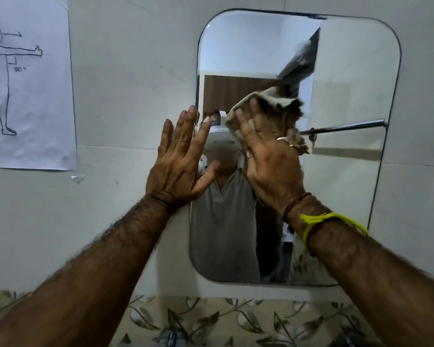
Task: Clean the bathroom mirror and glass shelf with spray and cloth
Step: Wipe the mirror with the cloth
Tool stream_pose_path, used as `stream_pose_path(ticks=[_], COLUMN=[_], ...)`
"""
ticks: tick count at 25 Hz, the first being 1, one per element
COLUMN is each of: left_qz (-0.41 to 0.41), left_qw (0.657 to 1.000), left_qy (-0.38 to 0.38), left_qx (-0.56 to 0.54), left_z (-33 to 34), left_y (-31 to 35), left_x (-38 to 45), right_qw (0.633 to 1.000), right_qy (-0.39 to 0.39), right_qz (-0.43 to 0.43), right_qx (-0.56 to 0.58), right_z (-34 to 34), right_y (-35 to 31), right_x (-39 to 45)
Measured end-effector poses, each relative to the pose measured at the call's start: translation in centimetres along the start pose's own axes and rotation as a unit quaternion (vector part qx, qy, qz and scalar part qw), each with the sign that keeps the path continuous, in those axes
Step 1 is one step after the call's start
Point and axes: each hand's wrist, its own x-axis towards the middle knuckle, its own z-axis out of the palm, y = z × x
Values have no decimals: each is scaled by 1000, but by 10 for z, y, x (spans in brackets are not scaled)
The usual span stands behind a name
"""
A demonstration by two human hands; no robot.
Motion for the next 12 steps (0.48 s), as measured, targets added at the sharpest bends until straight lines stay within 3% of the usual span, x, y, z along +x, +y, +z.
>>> stream_pose_path(ticks=[2, 3, 6, 7, 10, 12], left_qz=[6, 3, -25, -35, -65, -78], left_qw=[1000, 1000, 995, 991, 974, 966], left_qy=[-1, -9, -33, -37, -65, -97], left_qx=[-18, -27, -88, -124, -208, -227], left_z=[-1, -2, -9, -14, -25, -31], left_y=[-1, -2, 1, 2, 11, 18], left_x=[-1, -1, 2, 0, -19, -37], right_qw=[993, 991, 998, 997, 991, 979], right_qy=[-37, -49, -21, -16, -67, -103], right_qz=[-111, -118, 50, 69, -111, -172], right_qx=[-27, -32, -15, -9, -25, -36], right_z=[4, 3, -2, -1, 11, 8], right_y=[-7, -3, -2, -9, -30, -22], right_x=[-23, -23, -2, -3, -43, -70])
